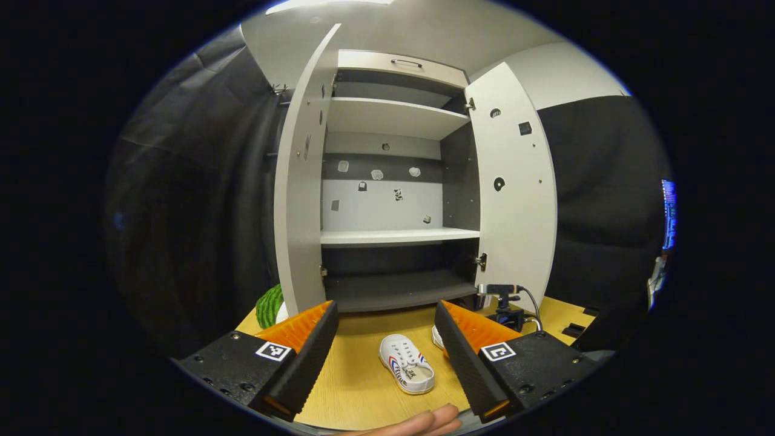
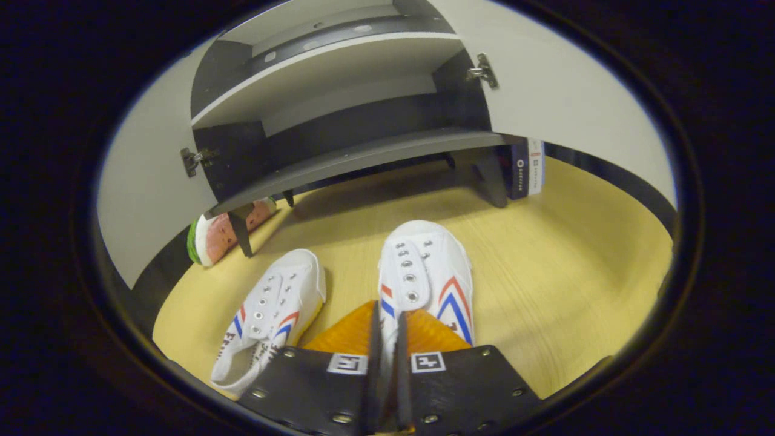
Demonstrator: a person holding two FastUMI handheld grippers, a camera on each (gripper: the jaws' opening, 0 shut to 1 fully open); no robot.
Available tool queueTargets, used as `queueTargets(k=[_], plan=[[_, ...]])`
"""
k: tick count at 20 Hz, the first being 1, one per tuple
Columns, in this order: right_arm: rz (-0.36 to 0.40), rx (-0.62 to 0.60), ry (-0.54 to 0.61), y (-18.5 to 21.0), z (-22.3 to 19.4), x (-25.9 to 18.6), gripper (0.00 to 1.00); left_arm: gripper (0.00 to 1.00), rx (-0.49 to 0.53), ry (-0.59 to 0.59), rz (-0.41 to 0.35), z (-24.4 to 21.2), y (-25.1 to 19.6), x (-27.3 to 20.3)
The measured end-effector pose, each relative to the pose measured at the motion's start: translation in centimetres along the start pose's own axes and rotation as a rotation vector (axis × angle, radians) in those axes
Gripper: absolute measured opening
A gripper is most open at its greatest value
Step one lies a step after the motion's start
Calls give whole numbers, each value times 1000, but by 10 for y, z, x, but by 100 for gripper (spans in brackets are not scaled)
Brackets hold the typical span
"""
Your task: Grab one shoe with the right hand and put it into the shoe cabinet, grab the other shoe with the left hand and put it into the shoe cabinet; then close the right door with the right hand and the left door with the left hand.
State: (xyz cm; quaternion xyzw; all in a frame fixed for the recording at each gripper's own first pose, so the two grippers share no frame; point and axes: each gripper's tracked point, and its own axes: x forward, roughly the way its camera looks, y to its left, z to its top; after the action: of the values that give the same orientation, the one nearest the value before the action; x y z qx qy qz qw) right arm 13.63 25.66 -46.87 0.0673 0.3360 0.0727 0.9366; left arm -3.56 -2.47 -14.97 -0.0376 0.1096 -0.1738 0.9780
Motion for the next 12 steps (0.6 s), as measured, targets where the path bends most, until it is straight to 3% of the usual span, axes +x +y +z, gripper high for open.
queueTargets(k=[1, 5, 10, 12], plan=[[2, -1, -17, 2, 1, 4, 2, 98, 9, 2, -1, -3, 0, 2], [69, 7, -126, 11, 16, -9, 1, 98, 28, 13, -14, -13, -1, 11], [121, -30, -266, 21, 48, -56, 0, 98, 12, 42, -9, -26, 6, 26], [125, -67, -318, 21, 76, -70, 0, 98, -1, 56, -13, -32, 6, 31]])
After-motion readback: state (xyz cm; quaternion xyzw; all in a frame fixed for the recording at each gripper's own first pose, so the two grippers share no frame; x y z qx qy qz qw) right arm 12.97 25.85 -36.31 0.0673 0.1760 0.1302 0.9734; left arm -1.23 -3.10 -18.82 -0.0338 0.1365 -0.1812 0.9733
